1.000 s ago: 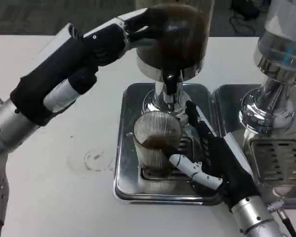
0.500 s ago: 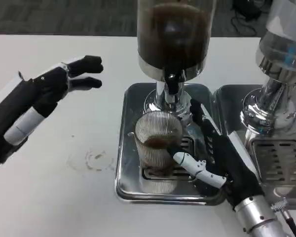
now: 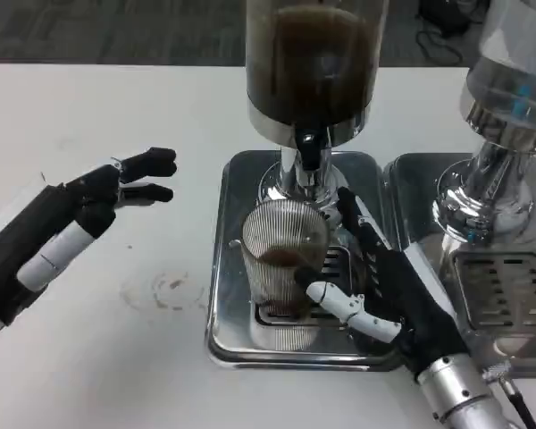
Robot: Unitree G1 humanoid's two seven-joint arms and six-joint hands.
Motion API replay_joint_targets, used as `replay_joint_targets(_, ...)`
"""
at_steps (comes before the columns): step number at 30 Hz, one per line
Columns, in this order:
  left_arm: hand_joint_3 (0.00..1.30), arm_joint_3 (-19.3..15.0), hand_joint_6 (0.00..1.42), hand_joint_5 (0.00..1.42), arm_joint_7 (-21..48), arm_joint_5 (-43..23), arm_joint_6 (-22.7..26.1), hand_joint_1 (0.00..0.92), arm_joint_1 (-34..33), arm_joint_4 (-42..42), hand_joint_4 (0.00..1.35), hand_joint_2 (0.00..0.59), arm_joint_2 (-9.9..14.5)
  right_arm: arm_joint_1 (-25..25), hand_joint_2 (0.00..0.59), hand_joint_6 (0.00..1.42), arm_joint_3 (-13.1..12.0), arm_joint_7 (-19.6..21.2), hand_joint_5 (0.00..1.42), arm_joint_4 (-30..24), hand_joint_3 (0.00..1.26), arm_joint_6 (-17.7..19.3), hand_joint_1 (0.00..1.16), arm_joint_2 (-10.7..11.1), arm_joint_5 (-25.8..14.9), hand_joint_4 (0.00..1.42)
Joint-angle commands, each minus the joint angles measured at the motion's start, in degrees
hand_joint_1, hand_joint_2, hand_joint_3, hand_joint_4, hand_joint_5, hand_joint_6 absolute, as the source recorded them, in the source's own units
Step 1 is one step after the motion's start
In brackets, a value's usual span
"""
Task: Grasp the cup under the faucet to collect the drink, then remove the cup.
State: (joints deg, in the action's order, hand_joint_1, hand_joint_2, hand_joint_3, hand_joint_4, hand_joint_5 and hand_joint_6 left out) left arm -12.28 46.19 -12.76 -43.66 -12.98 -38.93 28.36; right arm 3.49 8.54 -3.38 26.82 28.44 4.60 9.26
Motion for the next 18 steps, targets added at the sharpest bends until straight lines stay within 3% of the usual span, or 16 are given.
replay_joint_targets(1, 0.22, 0.4, 0.24, 0.28, -0.8, 1.1, -1.4, 0.000, 1.1, -0.9, 0.18, 0.078, 0.9, 1.7, 0.224, 0.00, 0.5, 0.7, 0.00, 1.8, 0.00, 1.4, 0.60, -0.8, 0.7, 0.00)
replay_joint_targets(18, 0.23, 0.7, 0.24, 0.27, -2.6, 3.1, -2.3, 0.000, 2.5, -2.9, 0.18, 0.084, 1.6, 6.1, 0.204, 0.00, 2.6, 0.7, 0.00, 7.5, 0.00, 2.6, 0.63, -1.6, 2.0, 0.00)
